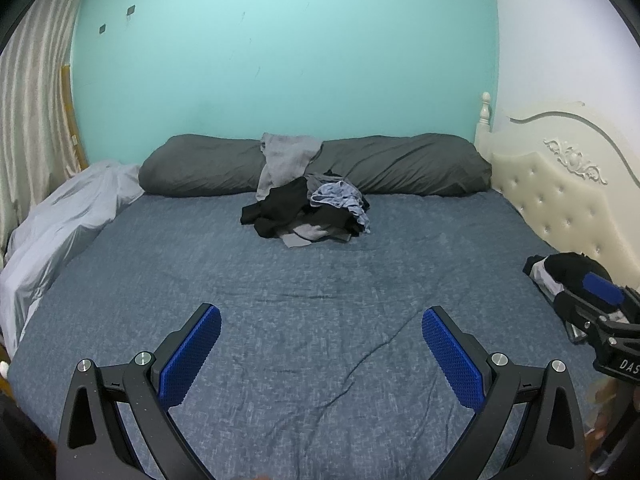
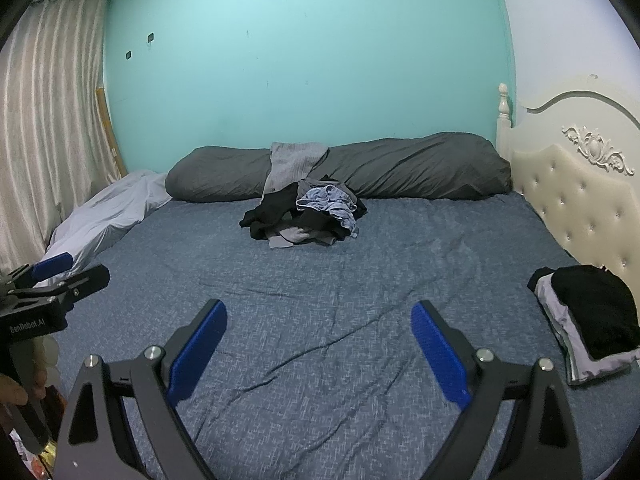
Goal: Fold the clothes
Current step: 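Move the right tool toward the clothes heap and the plaid boxer shorts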
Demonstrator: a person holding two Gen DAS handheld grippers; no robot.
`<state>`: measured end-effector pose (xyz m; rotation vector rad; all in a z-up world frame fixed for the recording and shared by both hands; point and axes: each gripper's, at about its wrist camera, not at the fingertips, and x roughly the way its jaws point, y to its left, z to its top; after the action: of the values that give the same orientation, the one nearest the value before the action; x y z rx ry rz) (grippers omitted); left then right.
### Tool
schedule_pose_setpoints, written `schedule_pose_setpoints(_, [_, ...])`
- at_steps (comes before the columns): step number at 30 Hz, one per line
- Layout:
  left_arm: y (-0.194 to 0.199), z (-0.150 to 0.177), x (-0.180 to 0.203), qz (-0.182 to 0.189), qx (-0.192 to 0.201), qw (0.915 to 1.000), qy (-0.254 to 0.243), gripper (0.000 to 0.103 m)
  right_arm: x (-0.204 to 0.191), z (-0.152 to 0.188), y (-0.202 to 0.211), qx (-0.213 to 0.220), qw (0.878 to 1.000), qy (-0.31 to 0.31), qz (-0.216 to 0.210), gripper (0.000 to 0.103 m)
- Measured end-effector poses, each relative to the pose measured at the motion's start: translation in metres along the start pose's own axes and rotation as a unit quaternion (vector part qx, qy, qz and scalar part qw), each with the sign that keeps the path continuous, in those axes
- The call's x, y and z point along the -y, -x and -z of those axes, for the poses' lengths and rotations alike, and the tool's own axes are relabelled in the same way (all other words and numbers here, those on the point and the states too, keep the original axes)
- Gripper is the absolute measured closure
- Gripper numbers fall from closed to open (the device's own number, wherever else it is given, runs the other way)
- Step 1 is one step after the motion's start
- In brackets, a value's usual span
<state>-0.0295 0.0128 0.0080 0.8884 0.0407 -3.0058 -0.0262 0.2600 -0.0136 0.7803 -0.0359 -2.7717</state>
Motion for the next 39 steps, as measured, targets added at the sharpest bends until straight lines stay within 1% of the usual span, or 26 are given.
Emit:
schedule_pose_setpoints(6, [-0.030,-0.010,-0.004,0.003,-0.007,1.0000,0.002,0.000,0.008,-0.009,-0.025,-0.007,1.000,-0.004,0.001,0.009])
schedule_pose_setpoints(14, [-0.094,-0.024,-0.016,0.010,-0.022,0.9997,0.003,0.000,0.021,-0.027,-0.086,-0.022,1.000,-0.004,0.001,0.009])
schedule_pose_setpoints(25, [-0.208,-0.046,-0.045,0.017,-0.044,0.9984,0.030,0.000,0.035,-0.052,-0.210,-0.049,0.999,0.003,0.002,0.009])
schedule_pose_setpoints(31, [-0.267,-0.056,-0.053,0.035,-0.046,0.9977,0.036,0.000,0.038,-0.068,-0.283,-0.057,0.998,0.017,0.003,0.009])
schedule_pose_setpoints(39, [-0.348,-0.065,-0.065,0.040,-0.061,0.9963,0.046,0.000,0.044,-0.087,-0.377,-0.070,0.997,0.030,0.005,0.009])
